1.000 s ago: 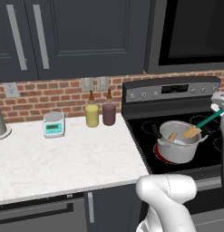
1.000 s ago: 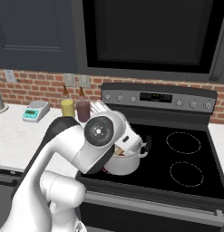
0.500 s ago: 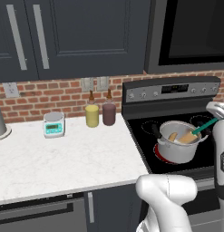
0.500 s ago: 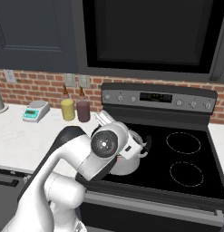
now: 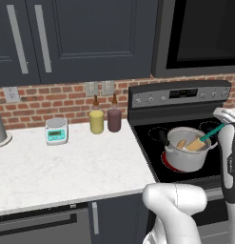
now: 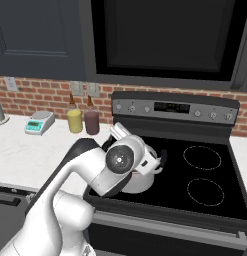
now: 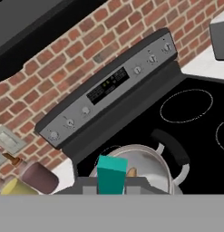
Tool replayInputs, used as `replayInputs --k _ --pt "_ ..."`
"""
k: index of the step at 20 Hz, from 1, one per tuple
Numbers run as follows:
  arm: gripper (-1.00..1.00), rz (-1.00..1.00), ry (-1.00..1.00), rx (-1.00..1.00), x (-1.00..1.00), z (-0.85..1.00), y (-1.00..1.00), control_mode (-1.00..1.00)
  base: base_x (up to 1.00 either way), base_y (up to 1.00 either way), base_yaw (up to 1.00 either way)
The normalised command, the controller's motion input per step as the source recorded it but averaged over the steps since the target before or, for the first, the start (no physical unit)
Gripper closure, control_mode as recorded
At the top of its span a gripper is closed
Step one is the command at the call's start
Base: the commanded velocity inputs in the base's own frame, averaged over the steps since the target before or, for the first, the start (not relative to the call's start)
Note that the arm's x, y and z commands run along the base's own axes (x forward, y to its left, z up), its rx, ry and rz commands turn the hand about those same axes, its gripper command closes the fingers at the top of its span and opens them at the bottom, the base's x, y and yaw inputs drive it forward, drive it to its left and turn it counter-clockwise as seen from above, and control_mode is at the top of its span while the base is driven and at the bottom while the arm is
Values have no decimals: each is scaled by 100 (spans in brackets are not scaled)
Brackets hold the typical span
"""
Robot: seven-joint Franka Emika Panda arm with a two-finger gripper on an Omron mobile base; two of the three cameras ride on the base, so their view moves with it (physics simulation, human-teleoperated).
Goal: Put the tomato and sweet potato in the pot. Retrieve the spatula and lightly stir the vegetables in the pot.
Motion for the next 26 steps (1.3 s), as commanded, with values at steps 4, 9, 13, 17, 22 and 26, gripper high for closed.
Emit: replayInputs --k 4,9,13,17,22,26 --pt "100 0 3 -2 9 -19 -3 -100 0 0 0" --pt "100 0 3 -9 0 -17 -3 -100 0 0 0" --pt "100 -1 0 -12 0 -4 -4 -100 0 0 0" --pt "100 -1 0 -4 0 25 -1 -100 0 0 0" --pt "100 0 1 0 1 47 3 -100 0 0 0" --pt "100 0 12 -1 0 23 28 -100 0 0 0"
